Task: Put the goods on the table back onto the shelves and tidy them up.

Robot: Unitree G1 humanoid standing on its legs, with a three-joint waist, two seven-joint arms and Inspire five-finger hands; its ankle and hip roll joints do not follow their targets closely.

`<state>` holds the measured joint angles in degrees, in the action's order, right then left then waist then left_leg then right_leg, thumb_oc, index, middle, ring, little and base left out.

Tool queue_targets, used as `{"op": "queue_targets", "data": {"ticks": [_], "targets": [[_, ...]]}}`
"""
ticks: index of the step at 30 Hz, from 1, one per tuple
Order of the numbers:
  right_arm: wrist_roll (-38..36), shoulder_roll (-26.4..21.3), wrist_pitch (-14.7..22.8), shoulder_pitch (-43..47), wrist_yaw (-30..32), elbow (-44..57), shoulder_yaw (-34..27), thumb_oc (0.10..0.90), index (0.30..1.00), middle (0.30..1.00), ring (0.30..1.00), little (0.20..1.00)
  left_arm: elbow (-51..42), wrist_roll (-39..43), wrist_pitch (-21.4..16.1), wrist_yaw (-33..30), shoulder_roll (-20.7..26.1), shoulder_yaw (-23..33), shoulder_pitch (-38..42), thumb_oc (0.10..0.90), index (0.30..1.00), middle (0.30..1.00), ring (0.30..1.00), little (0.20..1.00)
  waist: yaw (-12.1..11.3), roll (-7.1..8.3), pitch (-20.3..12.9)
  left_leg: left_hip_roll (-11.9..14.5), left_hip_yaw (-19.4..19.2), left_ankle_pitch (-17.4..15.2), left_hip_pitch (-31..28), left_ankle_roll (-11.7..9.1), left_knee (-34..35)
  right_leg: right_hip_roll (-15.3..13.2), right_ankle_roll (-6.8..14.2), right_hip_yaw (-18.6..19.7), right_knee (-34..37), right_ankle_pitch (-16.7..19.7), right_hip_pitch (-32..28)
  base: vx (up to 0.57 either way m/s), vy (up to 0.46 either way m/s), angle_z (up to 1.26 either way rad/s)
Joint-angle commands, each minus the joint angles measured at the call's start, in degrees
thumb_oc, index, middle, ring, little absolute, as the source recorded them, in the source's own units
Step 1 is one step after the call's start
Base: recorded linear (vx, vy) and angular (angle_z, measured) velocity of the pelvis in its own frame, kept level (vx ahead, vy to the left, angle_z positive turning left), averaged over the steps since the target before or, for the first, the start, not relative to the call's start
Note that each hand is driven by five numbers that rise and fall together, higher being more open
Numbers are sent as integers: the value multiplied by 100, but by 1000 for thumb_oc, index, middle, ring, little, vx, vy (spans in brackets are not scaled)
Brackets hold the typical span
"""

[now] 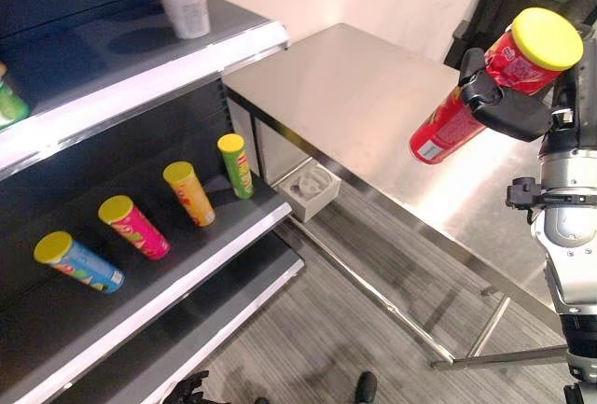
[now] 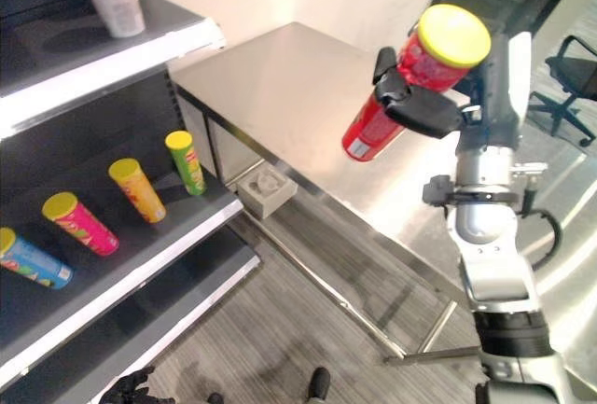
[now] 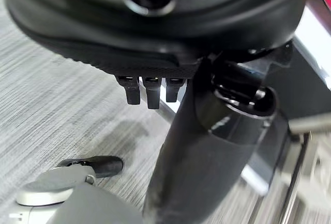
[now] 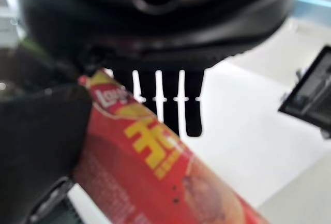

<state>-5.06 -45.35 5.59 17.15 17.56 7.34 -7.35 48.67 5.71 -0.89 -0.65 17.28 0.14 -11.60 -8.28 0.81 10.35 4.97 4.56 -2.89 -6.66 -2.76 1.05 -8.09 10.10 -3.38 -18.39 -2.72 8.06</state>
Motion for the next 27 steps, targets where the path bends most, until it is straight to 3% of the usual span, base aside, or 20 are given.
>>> {"op": "queue_targets", "data": {"ticks": [1, 5, 6, 8, 9, 11, 12, 13, 15, 16, 17, 19, 20, 21, 22, 24, 27], "targets": [[-82, -363, 527, 1144, 108, 503, -519, 400, 300, 300, 300, 300, 36, 301, -98, 2, 500, -368, -47, 800, 900, 900, 900, 900, -418, 448, -444, -237, 660, 227, 620, -121, 103, -89, -93, -366, 1305, -371, -1337, -98, -464, 136], [-245, -522, 651, 1408, 53, 484, -292, 400, 300, 300, 300, 300, -167, 479, -139, 4, 504, -439, -8, 800, 900, 900, 900, 900, -576, 424, -400, 78, 1009, 738, 1130, -477, 143, 402, -320, -417, 2303, -246, -1667, -184, -362, 41], [-248, -533, 658, 1421, 55, 470, -286, 400, 300, 300, 300, 300, -173, 482, -135, 4, 500, -441, -5, 800, 900, 900, 900, 900, -551, 410, -401, 91, 1041, 752, 1138, -491, 158, 421, -333, -445, 2322, -235, -1675, -158, -186, 20], [-287, -673, 663, 1540, 44, 466, -221, 400, 300, 300, 300, 300, -284, 498, -138, 26, 521, -517, 75, 800, 900, 900, 900, 900, -581, 290, -270, 197, 1201, 1110, 1473, -671, 207, 598, -423, -654, 2339, -323, -1655, -300, -159, 63], [-223, -773, 631, 1548, 82, 483, -176, 400, 300, 300, 300, 300, -312, 492, -122, 30, 477, -556, 152, 800, 900, 900, 900, 900, -535, 251, -124, 229, 704, 1115, 1848, -620, 60, 525, -438, -980, 2339, -271, -1608, -418, -100, 182], [-127, -790, 553, 1563, 55, 548, -44, 400, 300, 300, 300, 300, -336, 465, -126, 31, 401, -473, 71, 800, 900, 900, 900, 900, -534, 203, -104, 411, -23, 1032, 1842, -551, -417, 385, -416, -1400, 2339, -132, -1519, -377, 17, 169], [-76, -755, 554, 1423, 59, 547, -101, 400, 300, 300, 300, 300, -339, 417, -143, 44, 358, -432, -10, 800, 900, 900, 900, 900, -495, 206, -100, 499, -71, 802, 1596, -548, -617, 255, -417, -1616, 2339, -47, -1499, -254, 58, 63], [-74, -754, 553, 1412, 58, 555, -111, 400, 300, 300, 300, 300, -342, 416, -142, 44, 360, -435, -11, 800, 900, 900, 900, 900, -483, 205, -100, 488, -54, 823, 1615, -539, -623, 249, -412, -1635, 2339, -28, -1493, -279, 120, 106], [101, -703, 551, 1007, 83, 600, -329, 400, 300, 300, 300, 300, -275, 285, -115, 52, 345, -412, -9, 800, 900, 900, 900, 900, -222, 213, -155, 1015, -575, 541, 1079, -528, -909, -12, -356, -2050, 2339, 108, -1395, -199, 152, 112], [108, -696, 548, 985, 85, 614, -339, 400, 300, 300, 300, 300, -274, 282, -116, 52, 347, -417, -15, 800, 900, 900, 900, 900, -226, 202, -145, 1028, -572, 526, 1055, -535, -912, 0, -355, -2053, 2339, 101, -1421, -152, 259, 95], [207, -748, 482, 724, 34, 676, -497, 400, 300, 300, 300, 300, -329, 135, -90, 78, 382, -427, -9, 800, 900, 900, 900, 900, 3, 143, -220, 1485, -1058, 630, 668, -619, -970, -228, -299, -2372, 2308, 210, -1375, -151, 317, 113], [230, -750, 438, 535, -81, 736, -567, 400, 300, 300, 300, 300, -392, 34, -83, 107, 418, -424, -53, 800, 900, 900, 900, 900, 149, 38, -257, 1772, -1216, 852, 438, -742, -1060, -465, -194, -2619, 2260, 355, -1368, -155, 409, 112], [237, -746, 407, 482, -151, 764, -590, 400, 300, 300, 300, 300, -404, 3, -82, 117, 405, -431, -80, 800, 900, 900, 900, 900, 202, -24, -280, 1803, -1181, 897, 378, -811, -1076, -601, -118, -2708, 2241, 457, -1362, -83, 556, 100], [266, -674, 364, 340, -269, 841, -610, 400, 300, 300, 300, 300, -411, -53, -71, 90, 379, -436, -115, 800, 900, 900, 900, 900, 315, -164, -389, 1704, -1141, 530, 115, -945, -712, -865, 124, -2759, 2163, 611, -1328, -80, 572, 103], [283, -609, 317, 195, -330, 886, -675, 400, 300, 300, 300, 300, -399, -65, -50, 90, 358, -421, -98, 800, 900, 900, 900, 900, 346, -218, -439, 1568, -1187, 256, 68, -915, -441, -1007, 189, -2781, 2128, 705, -1292, -67, 603, 95], [363, -413, 260, -114, -362, 930, -841, 400, 300, 300, 300, 300, -320, -171, -45, 71, 364, -458, -39, 800, 900, 900, 900, 900, 330, -205, -501, 1211, -1218, 3, 36, -813, -85, -1374, 387, -2885, 2060, 1011, -1222, -101, 493, 91], [517, -57, 145, -431, -400, 985, -885, 400, 300, 300, 300, 300, -279, -305, -28, 15, 441, -458, 15, 800, 900, 900, 900, 900, 327, -106, -480, 625, -1258, -60, 2, -555, 314, -1847, 483, -2899, 2008, 1500, -993, -121, 447, 58]]}}
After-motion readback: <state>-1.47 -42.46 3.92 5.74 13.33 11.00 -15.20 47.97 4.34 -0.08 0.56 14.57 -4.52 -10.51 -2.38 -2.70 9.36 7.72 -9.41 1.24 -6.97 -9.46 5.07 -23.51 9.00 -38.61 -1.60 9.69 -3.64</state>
